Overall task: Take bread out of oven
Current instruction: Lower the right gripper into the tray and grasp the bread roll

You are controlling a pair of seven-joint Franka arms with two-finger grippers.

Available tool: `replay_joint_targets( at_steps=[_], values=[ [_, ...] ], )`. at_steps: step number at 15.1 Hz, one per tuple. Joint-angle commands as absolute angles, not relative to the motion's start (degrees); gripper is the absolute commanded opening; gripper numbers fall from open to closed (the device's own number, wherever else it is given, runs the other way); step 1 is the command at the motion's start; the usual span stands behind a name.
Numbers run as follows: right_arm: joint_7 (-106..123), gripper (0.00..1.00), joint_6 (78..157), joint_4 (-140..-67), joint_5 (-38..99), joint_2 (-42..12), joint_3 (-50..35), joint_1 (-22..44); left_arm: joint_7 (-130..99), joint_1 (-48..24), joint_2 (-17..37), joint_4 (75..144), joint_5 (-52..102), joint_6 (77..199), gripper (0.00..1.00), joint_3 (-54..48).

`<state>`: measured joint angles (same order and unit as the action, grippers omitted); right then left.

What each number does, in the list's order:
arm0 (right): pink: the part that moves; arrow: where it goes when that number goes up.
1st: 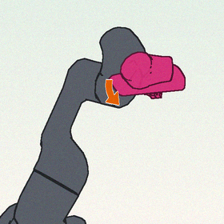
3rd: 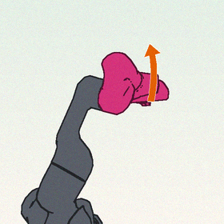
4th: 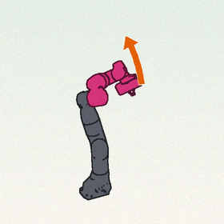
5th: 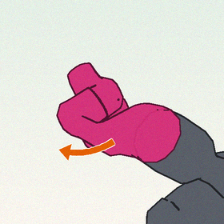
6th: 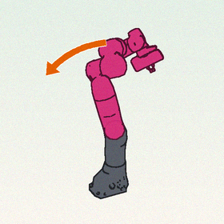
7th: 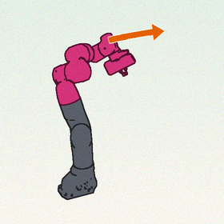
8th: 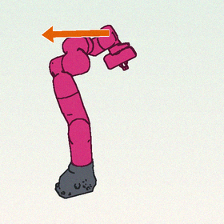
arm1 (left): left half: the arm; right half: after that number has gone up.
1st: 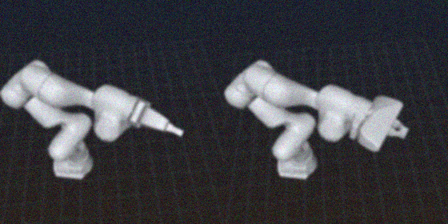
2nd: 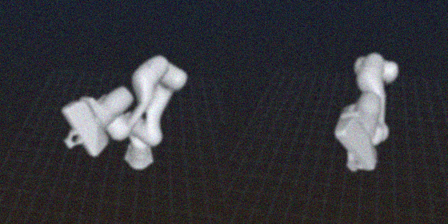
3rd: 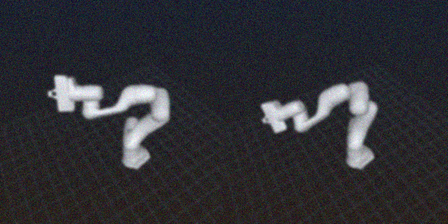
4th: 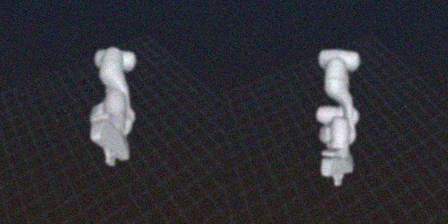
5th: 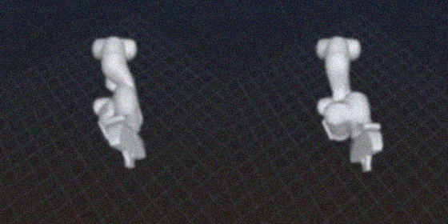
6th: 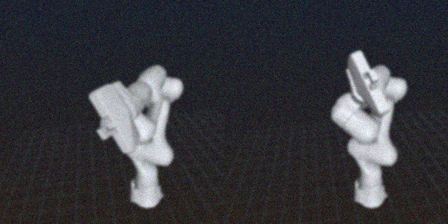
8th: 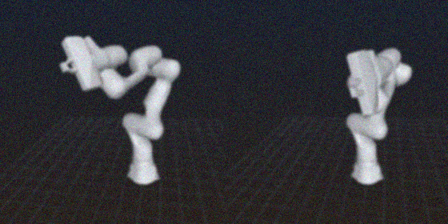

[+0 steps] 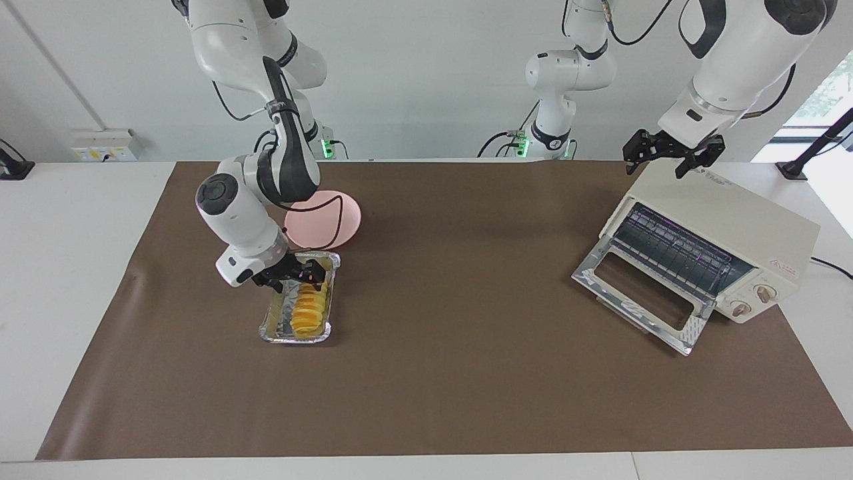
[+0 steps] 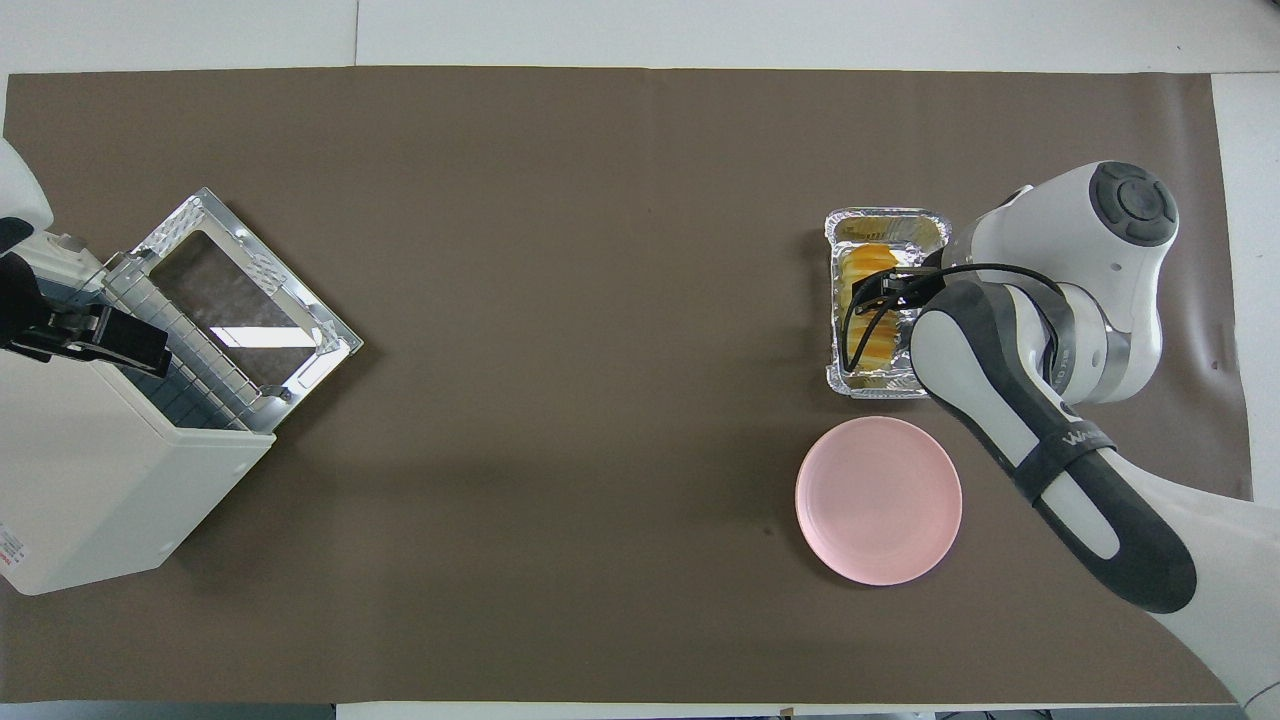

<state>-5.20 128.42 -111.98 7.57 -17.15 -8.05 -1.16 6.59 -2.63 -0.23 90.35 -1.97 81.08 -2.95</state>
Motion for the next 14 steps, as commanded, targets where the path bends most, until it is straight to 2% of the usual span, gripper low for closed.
replay_joint_targets(
  at_steps=[1, 6, 7, 11, 14],
  values=[
    [-5.4, 0.74, 132.0, -115.5, 8.3, -16.3, -8.5, -1.7, 7.0, -2.1, -1.3, 91.2, -2.9, 81.7, 1.00, -3.3],
    [-5.2, 0.10, 131.8, -115.4, 8.2, -16.3, -8.5, -1.7, 7.0, -2.1, -1.3, 91.2, -2.9, 81.7, 1.00, -3.3],
    [-5.1, 0.00, 131.7, -115.1, 8.2, -16.3, -8.5, -1.7, 7.0, -2.1, -1.3, 91.2, -2.9, 81.7, 1.00, -3.3],
    [-5.4, 0.00, 131.0, -113.6, 8.3, -16.3, -8.6, -1.7, 7.0, -2.1, -1.3, 91.2, -2.9, 81.7, 1.00, -3.3],
    [-5.9, 0.00, 126.5, -110.2, 8.3, -15.8, -8.6, -1.7, 7.0, -2.1, -1.3, 91.2, -2.9, 81.7, 1.00, -3.3]
  ],
)
